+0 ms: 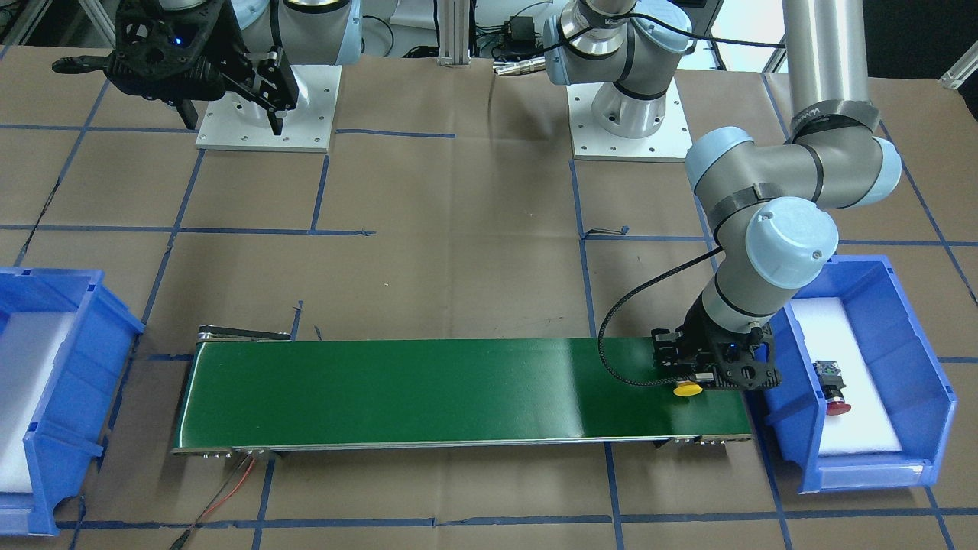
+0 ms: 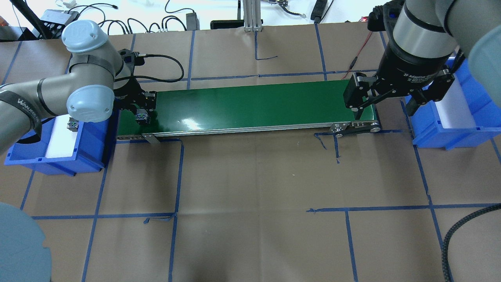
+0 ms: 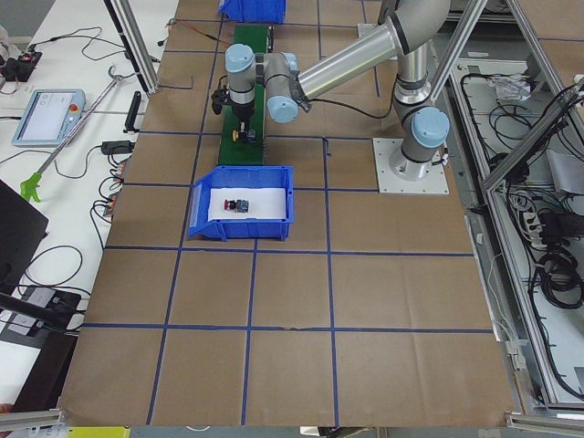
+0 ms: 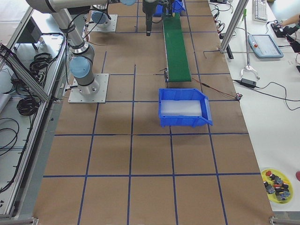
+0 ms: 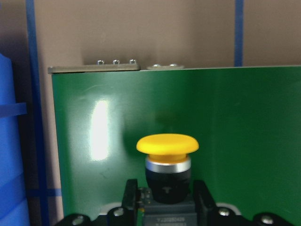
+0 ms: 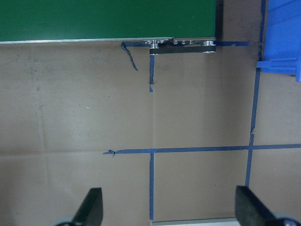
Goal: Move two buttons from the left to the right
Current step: 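Carry the yellow button to the conveyor and release it, then return the left gripper to the bin above the red button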
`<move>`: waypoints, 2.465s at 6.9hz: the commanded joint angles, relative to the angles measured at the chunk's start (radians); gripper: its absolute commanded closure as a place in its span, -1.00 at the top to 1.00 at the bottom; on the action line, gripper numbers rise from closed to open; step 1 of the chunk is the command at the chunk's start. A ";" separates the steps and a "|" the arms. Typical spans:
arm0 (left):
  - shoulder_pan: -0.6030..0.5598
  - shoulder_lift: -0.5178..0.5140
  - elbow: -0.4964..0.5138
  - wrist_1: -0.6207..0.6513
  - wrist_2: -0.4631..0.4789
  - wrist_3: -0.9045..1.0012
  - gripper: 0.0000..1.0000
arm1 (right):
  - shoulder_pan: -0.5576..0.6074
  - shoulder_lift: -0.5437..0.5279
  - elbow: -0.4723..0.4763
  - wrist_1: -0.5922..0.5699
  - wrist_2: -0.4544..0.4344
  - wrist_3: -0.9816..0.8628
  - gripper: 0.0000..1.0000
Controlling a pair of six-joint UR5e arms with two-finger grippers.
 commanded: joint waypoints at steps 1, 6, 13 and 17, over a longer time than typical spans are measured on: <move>-0.009 0.000 0.000 0.009 -0.006 -0.048 0.99 | 0.000 0.000 0.000 0.000 0.001 0.000 1.00; -0.014 0.116 0.171 -0.225 -0.008 -0.042 1.00 | 0.000 0.000 0.000 0.000 0.001 0.000 1.00; 0.272 0.121 0.222 -0.309 -0.005 0.374 1.00 | 0.000 0.000 0.000 0.000 0.001 0.000 1.00; 0.385 0.037 0.180 -0.206 -0.063 0.531 0.98 | 0.000 0.000 0.000 0.000 0.001 0.000 1.00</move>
